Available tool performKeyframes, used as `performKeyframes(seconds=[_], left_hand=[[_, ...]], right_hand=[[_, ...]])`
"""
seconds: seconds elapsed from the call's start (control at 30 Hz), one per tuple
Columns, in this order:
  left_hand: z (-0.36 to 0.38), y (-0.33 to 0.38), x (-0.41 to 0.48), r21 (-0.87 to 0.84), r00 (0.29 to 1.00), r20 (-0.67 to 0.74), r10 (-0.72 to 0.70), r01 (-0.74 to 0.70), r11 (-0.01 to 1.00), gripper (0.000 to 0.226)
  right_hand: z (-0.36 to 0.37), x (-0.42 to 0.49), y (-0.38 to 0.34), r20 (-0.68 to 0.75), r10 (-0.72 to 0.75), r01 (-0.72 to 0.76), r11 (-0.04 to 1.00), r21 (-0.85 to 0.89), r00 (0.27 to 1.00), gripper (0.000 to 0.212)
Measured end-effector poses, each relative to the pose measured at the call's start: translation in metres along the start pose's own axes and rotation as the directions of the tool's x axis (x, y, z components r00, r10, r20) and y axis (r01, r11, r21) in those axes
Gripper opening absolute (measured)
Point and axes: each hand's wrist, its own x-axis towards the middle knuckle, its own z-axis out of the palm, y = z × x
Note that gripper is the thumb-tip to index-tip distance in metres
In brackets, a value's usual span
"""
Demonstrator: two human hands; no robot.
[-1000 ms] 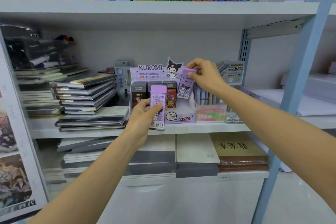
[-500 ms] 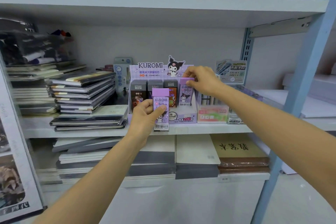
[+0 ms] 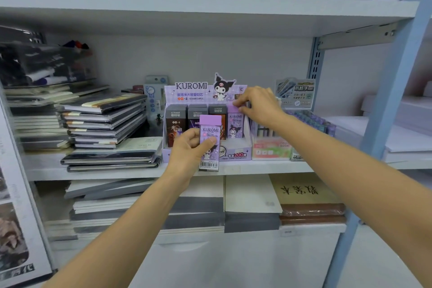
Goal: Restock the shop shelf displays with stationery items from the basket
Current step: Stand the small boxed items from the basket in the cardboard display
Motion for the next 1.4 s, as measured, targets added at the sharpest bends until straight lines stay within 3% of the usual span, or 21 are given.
performKeyframes(seconds=[0.07,0.13,0.2,0.27,0.3,0.4,0.47,0.53,0.6,0.67,0.77,0.83,1.07,1.4], left_hand=[[0.001,0.001,0.0,-0.001,1.0,0.001,0.0,0.0,1.0,0.018],[0.002,0.001,-0.001,0.007,1.0,0.008,0.005,-0.005,1.0,0.017],[0.005,0.003,-0.001,0.017,1.0,0.01,0.012,-0.012,1.0,0.016],[0.01,0.004,-0.001,0.019,1.0,0.01,0.025,-0.025,0.999,0.016],[0.013,0.006,-0.001,0.02,0.999,0.014,0.034,-0.035,0.999,0.016],[0.022,0.009,-0.004,0.028,0.996,0.04,0.081,-0.082,0.996,0.015],[0.025,0.009,-0.006,0.099,0.99,0.028,0.137,-0.139,0.985,0.015],[0.023,0.005,-0.009,0.313,0.969,-0.009,0.246,-0.231,0.921,0.022],[0.018,-0.003,-0.014,0.548,0.919,0.023,0.395,-0.342,0.763,0.033],[0.014,-0.013,-0.019,0.712,0.871,0.166,0.463,-0.431,0.555,0.043],[0.011,-0.031,-0.023,0.877,0.888,0.341,0.31,-0.419,0.235,0.064],[0.01,-0.038,-0.023,0.904,0.887,0.361,0.286,-0.408,0.125,0.069],[0.005,-0.037,-0.018,0.903,0.861,0.389,0.327,-0.426,0.048,0.061],[0.004,-0.041,-0.019,0.907,0.853,0.378,0.36,-0.419,0.041,0.062]], right_hand=[[-0.004,-0.002,0.0,0.034,0.0,0.0,1.0,-0.008,0.999,0.026],[-0.008,-0.01,-0.001,-0.048,-0.025,0.029,0.996,0.082,0.999,0.026],[-0.015,-0.021,-0.007,-0.142,-0.016,0.069,0.924,0.375,0.99,0.024],[-0.024,-0.033,-0.018,-0.07,-0.033,0.069,0.784,0.617,0.997,0.026],[-0.026,-0.038,-0.023,0.0,-0.078,0.059,0.76,0.648,0.997,0.029],[-0.029,-0.048,-0.032,0.162,-0.201,0.069,0.804,0.59,0.966,0.031],[-0.033,-0.049,-0.03,0.149,-0.198,0.075,0.809,0.583,0.969,0.027],[-0.039,-0.049,-0.024,0.066,-0.148,0.083,0.813,0.577,0.987,0.023],[-0.046,-0.045,-0.014,-0.043,-0.052,0.067,0.827,0.559,0.998,0.02],[-0.049,-0.041,-0.004,-0.126,0.047,0.027,0.848,0.53,0.991,0.018],[-0.044,-0.037,0.003,-0.177,0.078,0.004,0.907,0.422,0.981,0.016],[-0.035,-0.037,0.002,-0.153,0.059,0.004,0.923,0.385,0.986,0.017],[-0.002,-0.031,-0.006,-0.147,-0.012,0.037,0.985,0.168,0.989,0.018],[0.0,-0.025,-0.003,-0.163,-0.051,0.068,0.993,0.1,0.985,0.016]])
